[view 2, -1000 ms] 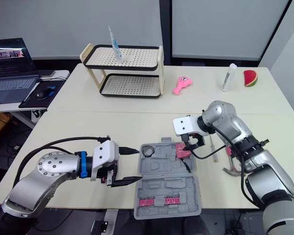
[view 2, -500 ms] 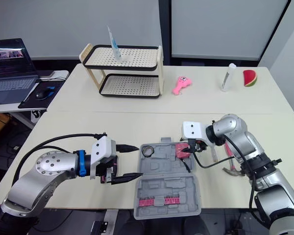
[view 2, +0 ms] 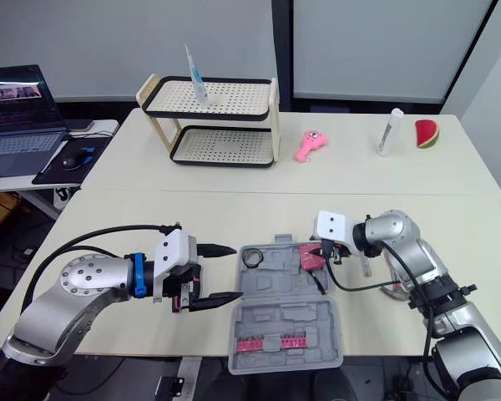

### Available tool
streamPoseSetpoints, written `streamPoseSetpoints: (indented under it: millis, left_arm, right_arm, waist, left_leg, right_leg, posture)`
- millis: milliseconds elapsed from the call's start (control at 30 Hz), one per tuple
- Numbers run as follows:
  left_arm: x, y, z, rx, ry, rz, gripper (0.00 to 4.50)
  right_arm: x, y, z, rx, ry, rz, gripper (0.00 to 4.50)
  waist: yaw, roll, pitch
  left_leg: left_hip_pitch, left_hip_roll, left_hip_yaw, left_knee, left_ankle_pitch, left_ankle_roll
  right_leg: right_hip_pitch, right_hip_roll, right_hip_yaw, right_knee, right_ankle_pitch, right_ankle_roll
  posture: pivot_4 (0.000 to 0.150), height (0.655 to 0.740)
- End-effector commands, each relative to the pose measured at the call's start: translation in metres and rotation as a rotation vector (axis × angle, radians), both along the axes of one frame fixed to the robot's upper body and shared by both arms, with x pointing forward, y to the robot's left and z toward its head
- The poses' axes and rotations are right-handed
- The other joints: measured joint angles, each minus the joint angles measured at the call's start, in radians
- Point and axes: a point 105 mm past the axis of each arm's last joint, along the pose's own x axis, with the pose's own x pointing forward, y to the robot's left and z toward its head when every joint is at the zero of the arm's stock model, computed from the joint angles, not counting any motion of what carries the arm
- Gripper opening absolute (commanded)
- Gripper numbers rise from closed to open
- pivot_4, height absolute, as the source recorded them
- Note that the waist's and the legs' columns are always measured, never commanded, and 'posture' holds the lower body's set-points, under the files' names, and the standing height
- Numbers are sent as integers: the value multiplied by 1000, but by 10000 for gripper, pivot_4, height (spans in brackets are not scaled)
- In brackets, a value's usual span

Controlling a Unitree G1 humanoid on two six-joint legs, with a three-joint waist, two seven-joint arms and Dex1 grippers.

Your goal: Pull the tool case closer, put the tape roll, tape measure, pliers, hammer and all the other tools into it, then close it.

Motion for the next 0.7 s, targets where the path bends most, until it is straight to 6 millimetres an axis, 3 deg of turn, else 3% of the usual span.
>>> streamPoseSetpoints:
  millis: [33, 267, 700]
  left_arm:
    - [1, -2, 6, -8, -31, -13, 45000]
    - [2, -3, 6, -6, -31, -22, 45000]
    - [0, -2, 5, 4, -31, -25, 45000]
  right_arm:
    - [3, -1, 7, 74, -29, -30, 14411]
    - [7, -5, -8, 98, 22, -107, 14411]
    - [-3, -23, -64, -23, 205, -175, 14411]
  waist:
    - [0, 0, 0]
    - [-1, 0, 0]
    - [1, -2, -2]
  left_leg:
    - [0, 0, 0, 0, 0, 0]
    - [0, 0, 0, 0, 0, 0]
    - [2, 0, -1, 0, 0, 0]
  right_leg:
    - [0, 0, 0, 0, 0, 0]
    - [0, 0, 0, 0, 0, 0]
    - [3, 0, -1, 0, 0, 0]
  posture:
    - [1500, 7290]
    - [1500, 7290]
    - [1500, 7290]
